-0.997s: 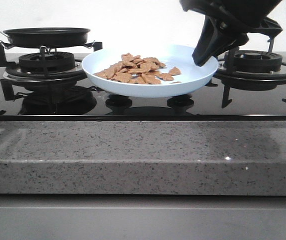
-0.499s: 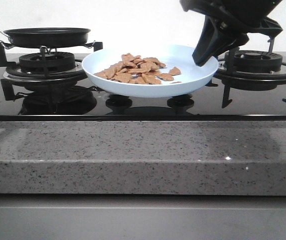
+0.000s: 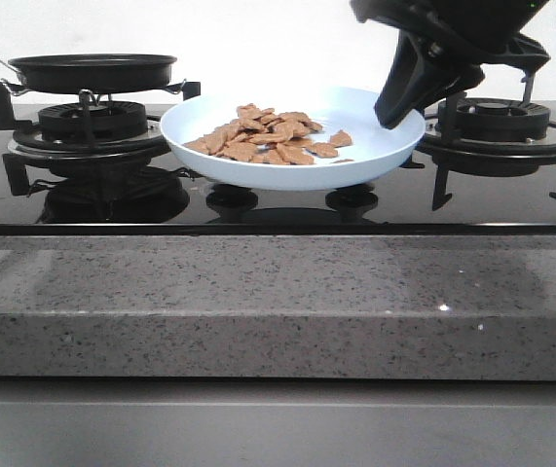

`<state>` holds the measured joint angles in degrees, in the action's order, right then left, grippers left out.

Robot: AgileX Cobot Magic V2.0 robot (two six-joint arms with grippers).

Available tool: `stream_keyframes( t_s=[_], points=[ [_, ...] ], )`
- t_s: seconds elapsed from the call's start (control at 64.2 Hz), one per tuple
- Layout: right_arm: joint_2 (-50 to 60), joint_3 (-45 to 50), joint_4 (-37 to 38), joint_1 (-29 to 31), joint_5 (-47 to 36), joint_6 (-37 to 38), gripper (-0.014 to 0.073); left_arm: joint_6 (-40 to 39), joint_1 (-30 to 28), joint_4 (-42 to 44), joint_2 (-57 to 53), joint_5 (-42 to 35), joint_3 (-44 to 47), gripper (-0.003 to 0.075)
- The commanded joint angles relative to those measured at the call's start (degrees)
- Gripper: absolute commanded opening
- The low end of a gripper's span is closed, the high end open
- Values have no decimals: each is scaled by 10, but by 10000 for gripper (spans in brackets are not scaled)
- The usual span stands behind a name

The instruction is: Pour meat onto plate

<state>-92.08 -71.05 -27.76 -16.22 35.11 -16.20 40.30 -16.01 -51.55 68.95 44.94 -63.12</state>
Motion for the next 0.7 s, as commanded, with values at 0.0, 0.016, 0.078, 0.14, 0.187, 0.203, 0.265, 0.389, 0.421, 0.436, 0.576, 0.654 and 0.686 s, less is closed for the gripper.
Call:
stream_keyframes(
  t_s=[0.0,0.016,0.078,0.14,0.187,0.203,0.265,0.389,0.421,0.436,0.576,0.654,0.686],
  points=[
    [17,-13,1,1,-21,-5,-67,-63,54,68,-50,-44,-8,511],
    [17,-13,1,1,-21,-5,-67,-72,63,84,-55,-47,-6,511],
    [17,-13,1,1,-21,-5,-67,-125,103,159,-77,-58,-1,510],
    [17,-13,1,1,-21,-5,-67,-174,136,233,-95,-67,7,510],
    [17,-13,1,1,-21,-5,-67,-225,170,294,-112,-70,17,510],
    [17,-13,1,1,-21,-5,-67,-238,176,310,-116,-70,20,510],
    [17,-13,1,1,-21,-5,-67,-289,203,377,-132,-70,32,510],
    [17,-13,1,1,-21,-5,-67,-362,236,472,-162,-68,65,493],
    [17,-13,1,1,-21,-5,-67,-374,239,480,-171,-64,73,484],
    [17,-13,1,1,-21,-5,-67,-378,240,483,-174,-62,79,480],
    [17,-13,1,1,-21,-5,-67,-379,241,482,-208,-53,120,459],
    [17,-13,1,1,-21,-5,-67,-379,241,479,-230,-49,140,459],
    [17,-13,1,1,-21,-5,-67,-380,241,479,-239,-49,146,459]
  ],
)
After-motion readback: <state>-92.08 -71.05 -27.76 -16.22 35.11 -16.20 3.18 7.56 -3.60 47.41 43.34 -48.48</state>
